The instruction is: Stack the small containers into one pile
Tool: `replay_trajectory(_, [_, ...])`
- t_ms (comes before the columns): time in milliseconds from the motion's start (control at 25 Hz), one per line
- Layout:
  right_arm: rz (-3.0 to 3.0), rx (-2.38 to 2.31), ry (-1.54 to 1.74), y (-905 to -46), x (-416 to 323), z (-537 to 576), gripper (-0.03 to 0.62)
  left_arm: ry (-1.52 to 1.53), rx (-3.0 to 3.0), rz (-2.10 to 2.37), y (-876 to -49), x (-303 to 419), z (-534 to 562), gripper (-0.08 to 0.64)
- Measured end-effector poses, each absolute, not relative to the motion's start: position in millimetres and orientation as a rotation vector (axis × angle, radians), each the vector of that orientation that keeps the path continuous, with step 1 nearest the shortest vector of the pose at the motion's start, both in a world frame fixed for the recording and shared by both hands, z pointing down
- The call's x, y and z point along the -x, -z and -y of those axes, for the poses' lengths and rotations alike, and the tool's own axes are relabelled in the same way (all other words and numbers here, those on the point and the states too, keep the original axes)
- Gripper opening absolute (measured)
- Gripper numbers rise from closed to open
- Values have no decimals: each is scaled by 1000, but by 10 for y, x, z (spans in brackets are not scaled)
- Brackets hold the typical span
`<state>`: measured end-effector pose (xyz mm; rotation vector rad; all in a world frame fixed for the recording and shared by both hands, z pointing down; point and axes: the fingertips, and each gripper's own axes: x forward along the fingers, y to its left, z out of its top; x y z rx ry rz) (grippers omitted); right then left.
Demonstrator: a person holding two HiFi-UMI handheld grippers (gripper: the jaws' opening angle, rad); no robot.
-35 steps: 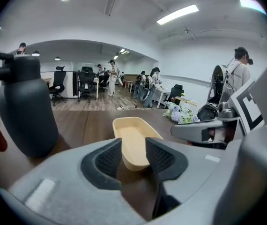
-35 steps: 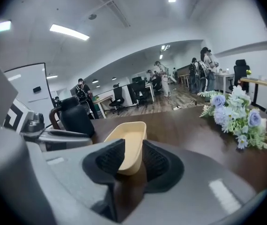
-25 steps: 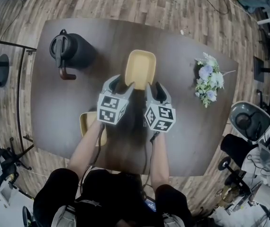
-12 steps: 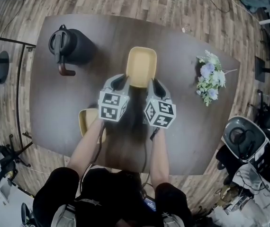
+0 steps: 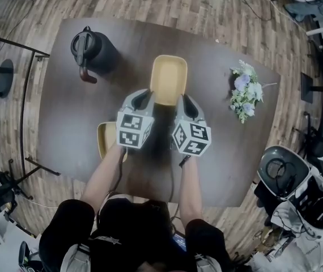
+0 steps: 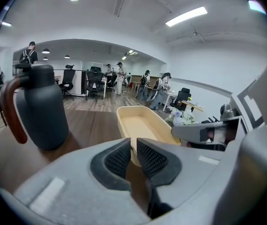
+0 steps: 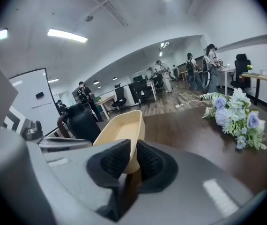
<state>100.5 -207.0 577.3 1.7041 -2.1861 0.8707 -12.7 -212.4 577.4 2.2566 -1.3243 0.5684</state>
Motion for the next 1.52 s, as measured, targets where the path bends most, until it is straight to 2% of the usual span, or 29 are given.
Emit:
replay_trajectory(480, [2300,-1567,-869,-5192,-655,1457,46,-537,-2198,1457,-5142,488,1435,46])
replay_trajectory(800, [2376,-1447,-857,-4994,-73,650,46,-503,-2121,1579,-4945,1070,551,43])
replay_trajectory(1080, [2393,-1340,-881,-5066,395,213,46,-500,-2016,1642,-5005,1541,97,40])
replay_trajectory(1520, [2322,-1245,-957,-5505,719,-253,46,-555,-1901,1616,-5439,1858,-425,38])
